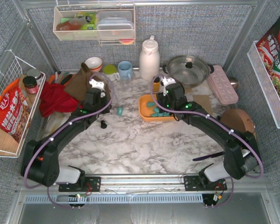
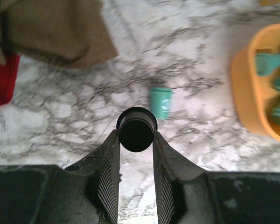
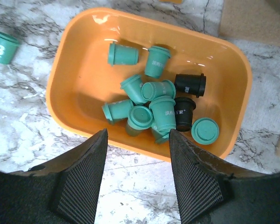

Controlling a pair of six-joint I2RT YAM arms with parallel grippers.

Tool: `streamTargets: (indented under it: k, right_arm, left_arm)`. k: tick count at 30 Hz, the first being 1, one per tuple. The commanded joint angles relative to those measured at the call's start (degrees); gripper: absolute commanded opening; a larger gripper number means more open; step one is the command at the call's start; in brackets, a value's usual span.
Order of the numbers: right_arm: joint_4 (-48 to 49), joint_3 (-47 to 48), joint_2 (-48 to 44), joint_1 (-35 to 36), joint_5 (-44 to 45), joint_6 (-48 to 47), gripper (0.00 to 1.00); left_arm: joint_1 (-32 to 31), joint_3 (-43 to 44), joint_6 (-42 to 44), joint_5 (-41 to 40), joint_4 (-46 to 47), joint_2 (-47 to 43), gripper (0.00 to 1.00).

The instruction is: Mix the coffee capsules in the storage basket

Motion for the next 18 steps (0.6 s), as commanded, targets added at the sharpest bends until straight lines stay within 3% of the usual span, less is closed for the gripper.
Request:
streamTargets:
  k: [1, 9, 18]
  right_arm:
    - [1.2, -0.3, -3.0, 0.0, -1.6, 0.5, 0.59]
    - [1.0, -3.4, -8.5, 0.0, -0.4, 1.3, 0.59]
    - [5.8, -11.6, -14.4, 0.0, 3.8, 1.0, 0.59]
  left_arm:
    - [-2.0, -0.8, 6.3, 6.9, 5.9, -4.1, 0.26]
    - [-6.1, -0.1, 7.1, 14.6, 18.5, -6.8, 0.27]
    - [-9.8, 3.6, 3.7, 20.8, 34.4, 2.4, 0.28]
